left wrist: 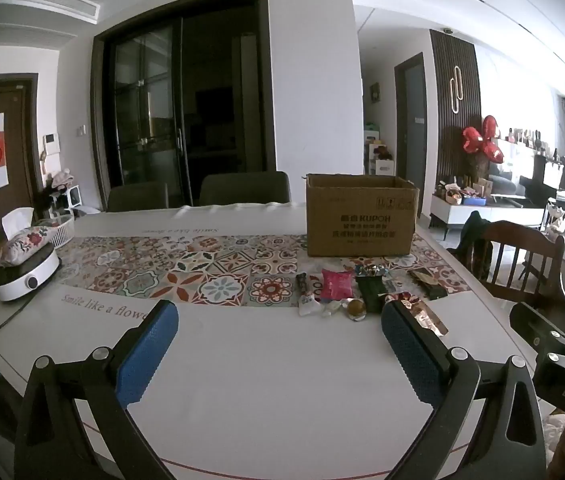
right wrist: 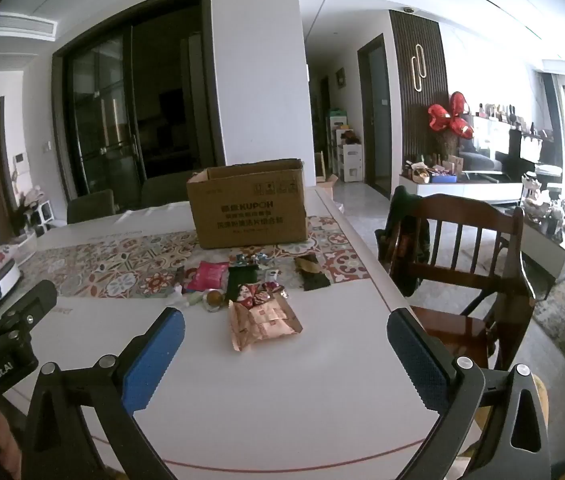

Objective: Organize snacks

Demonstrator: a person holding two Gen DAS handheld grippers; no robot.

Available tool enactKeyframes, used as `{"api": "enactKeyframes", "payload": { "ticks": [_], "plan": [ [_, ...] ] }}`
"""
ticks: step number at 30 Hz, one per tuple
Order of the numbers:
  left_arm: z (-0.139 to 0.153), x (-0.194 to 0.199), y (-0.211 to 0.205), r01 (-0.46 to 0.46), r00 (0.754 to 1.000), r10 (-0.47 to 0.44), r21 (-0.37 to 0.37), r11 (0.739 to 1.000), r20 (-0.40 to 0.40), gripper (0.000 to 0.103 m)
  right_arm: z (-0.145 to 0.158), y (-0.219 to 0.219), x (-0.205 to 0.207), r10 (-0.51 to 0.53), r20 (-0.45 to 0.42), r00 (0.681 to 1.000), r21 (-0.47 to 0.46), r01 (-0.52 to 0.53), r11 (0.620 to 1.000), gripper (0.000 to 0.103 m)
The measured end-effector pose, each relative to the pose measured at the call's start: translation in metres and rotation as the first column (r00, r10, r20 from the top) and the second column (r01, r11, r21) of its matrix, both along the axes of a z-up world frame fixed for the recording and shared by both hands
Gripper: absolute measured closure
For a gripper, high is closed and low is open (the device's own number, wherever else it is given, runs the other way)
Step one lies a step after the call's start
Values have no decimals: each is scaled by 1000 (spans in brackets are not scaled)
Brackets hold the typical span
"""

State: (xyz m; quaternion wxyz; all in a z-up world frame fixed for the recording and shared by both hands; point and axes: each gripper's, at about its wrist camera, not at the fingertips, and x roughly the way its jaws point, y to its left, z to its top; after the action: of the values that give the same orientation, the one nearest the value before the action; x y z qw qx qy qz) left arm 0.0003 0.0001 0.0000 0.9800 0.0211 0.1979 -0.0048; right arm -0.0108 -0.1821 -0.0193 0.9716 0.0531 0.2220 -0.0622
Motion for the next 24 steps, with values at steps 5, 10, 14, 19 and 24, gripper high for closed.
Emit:
{"api": "enactKeyframes", "payload": {
  "ticks": [5, 10, 14, 19, 24],
  "plan": [
    [0, 0, 0, 4, 1000, -4, -3, 1000, 4, 0, 0, 0, 0, -1, 1, 1000, -1, 1, 1000, 1],
    [0, 1, -3, 13, 1000, -13, -7, 1000, 6, 0, 0, 0, 0, 0, 1, 1000, -2, 0, 1000, 1],
    [2, 0, -2, 19, 1000, -19, -10, 1000, 10, 0, 0, 0, 0, -1, 1, 1000, -1, 1, 1000, 1],
    [3, -2, 0, 17, 1000, -17, -11, 1000, 14, 0, 0, 0, 0, -1, 1, 1000, -2, 1, 1000, 1],
    [4, -2, 0, 17, 1000, -17, -9, 1000, 13, 0, 0, -1, 1, -1, 1, 1000, -2, 1, 1000, 1]
  ]
}}
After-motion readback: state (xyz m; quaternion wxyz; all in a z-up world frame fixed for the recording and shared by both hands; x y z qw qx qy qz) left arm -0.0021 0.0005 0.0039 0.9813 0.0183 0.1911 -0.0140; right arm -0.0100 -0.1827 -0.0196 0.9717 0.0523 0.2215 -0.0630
